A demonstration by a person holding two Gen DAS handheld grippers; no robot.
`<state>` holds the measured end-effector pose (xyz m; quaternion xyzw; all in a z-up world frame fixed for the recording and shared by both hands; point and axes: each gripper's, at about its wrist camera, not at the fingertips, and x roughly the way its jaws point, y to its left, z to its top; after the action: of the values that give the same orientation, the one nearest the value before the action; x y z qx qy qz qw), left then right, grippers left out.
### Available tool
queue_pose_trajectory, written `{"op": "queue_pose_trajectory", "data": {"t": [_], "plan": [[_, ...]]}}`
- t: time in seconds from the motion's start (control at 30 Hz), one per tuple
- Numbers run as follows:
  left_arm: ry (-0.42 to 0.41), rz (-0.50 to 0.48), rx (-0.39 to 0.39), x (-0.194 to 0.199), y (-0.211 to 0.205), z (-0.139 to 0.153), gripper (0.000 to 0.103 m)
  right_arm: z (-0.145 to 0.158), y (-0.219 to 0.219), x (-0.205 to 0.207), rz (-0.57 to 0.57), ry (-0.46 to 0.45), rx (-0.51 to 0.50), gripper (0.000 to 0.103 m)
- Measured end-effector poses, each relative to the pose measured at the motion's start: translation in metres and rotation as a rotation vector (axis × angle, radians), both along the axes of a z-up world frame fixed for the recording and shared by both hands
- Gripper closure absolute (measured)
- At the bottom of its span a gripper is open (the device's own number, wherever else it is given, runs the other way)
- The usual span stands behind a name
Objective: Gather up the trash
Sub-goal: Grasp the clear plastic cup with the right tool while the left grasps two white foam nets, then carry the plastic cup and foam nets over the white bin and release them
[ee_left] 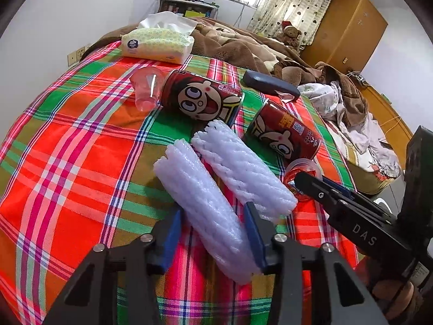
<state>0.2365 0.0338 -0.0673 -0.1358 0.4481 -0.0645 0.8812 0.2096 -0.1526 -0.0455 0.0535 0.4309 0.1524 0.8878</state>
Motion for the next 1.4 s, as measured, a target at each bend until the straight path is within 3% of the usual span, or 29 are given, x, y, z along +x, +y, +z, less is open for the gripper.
{"op": "queue_pose_trajectory", "data": {"t": [0.2,0.83,1.4], "plan": [[-0.012,-0.02,0.008,-0.005,-0.005,0.003,0.068,0.002,-0.006,-0.005,-0.01,-0.007,0.021,0.062],[-0.119,-0.086,0.054,-0.044,-0.032,0.042,0.069,0.028,-0.038,-0.043,-0.063,-0.081,0.073,0.062],[-0.231,-0.262,0.065,-0.081,-0.109,0.083,0.069,0.055,-0.102,-0.09,-0.2,-0.184,0.086,0.062]]}}
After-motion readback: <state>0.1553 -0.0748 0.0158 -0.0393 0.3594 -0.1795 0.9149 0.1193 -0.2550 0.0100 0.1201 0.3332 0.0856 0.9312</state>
